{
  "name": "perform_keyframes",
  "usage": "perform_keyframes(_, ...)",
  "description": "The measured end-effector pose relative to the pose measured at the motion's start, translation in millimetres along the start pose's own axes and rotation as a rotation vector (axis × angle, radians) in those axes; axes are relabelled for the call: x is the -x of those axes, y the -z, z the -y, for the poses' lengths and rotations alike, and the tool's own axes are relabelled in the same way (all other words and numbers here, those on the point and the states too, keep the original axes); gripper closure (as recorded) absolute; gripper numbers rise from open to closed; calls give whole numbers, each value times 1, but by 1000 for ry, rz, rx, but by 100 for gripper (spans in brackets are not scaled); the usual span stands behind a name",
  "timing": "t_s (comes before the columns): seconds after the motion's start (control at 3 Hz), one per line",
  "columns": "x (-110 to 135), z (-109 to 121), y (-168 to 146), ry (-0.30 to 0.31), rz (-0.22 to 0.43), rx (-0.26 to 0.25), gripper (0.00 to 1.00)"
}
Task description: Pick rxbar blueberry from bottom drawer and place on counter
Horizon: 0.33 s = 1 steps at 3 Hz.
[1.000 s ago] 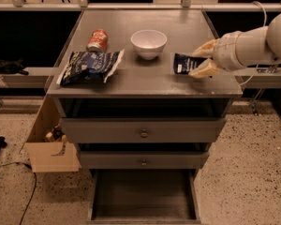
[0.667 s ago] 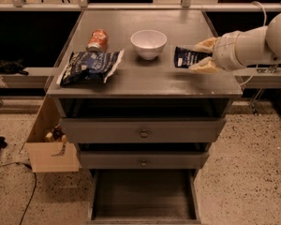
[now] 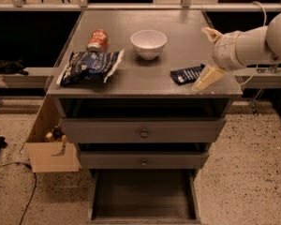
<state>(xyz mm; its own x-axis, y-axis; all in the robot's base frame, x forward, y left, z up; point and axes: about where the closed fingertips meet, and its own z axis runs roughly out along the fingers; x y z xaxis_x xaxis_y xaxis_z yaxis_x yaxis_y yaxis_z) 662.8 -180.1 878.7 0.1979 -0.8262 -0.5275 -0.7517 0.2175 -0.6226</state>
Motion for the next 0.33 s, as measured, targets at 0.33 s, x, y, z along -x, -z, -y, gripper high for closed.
perform_keyframes(0.33, 0, 0, 0, 0, 0, 0, 0)
